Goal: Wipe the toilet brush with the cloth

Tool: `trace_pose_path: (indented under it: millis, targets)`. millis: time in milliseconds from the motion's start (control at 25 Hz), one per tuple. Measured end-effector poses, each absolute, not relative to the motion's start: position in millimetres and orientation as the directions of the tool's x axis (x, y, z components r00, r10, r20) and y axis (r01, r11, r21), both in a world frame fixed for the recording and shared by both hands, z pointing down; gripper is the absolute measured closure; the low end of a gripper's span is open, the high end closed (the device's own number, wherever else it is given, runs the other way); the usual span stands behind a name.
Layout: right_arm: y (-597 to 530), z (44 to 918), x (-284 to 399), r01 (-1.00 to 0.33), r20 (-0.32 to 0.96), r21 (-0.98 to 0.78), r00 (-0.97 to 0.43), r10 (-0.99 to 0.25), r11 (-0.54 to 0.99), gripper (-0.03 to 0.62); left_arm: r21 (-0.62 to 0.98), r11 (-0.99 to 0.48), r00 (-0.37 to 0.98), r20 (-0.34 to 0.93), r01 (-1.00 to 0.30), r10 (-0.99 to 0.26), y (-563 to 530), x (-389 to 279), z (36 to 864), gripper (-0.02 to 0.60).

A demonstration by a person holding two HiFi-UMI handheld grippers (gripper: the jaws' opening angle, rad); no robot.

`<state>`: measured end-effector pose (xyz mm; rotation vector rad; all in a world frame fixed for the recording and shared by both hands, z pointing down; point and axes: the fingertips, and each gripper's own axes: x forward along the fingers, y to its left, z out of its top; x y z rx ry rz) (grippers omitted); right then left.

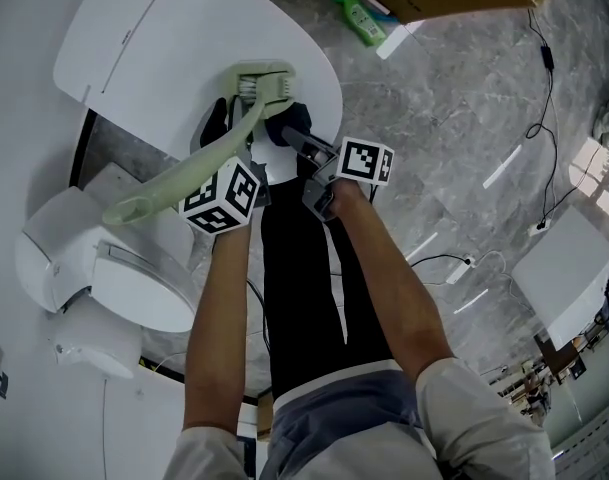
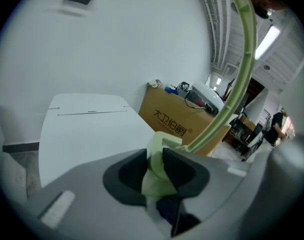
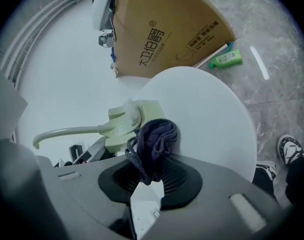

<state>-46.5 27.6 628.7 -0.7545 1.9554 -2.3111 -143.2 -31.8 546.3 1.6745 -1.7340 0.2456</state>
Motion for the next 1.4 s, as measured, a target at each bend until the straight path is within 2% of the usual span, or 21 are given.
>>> trace_pose_path:
  millis: [360, 600, 1000, 1400]
  targets:
    - [31.3, 629.4, -56.4, -0.183, 0.288, -0.939, -0.88, -0.377, -0.291, 0.508, 0.334, 0.137, 0.095, 0.593, -0.933, -0.799, -31.3, -143.4, 547.3, 0.581]
    - [37.8, 639.2, -56.5, -0.175, 0.317, -0.914, -0.871, -0.374, -0.367, 0.508, 0.332, 0.129, 0.1, 0.593, -0.934, -0.799, -33.4, -142.0, 547.5, 0.581]
    - [35.6, 624.1, -69.2, 0.046, 0.183, -0.876, -0.89, -0.419, -0.48, 0.508, 0.308, 0.109, 0.101, 0.593, -0.945, -0.799, -33.6, -139.0, 545.6, 0.581]
    - [35.2, 609.9, -67.5, 0.038, 0.151, -0.889, -0.917, -0.369, -0.456, 0.508, 0.302, 0.109, 0.099, 0.599, -0.947, -0.795, -32.9, -140.3, 546.6, 0.581]
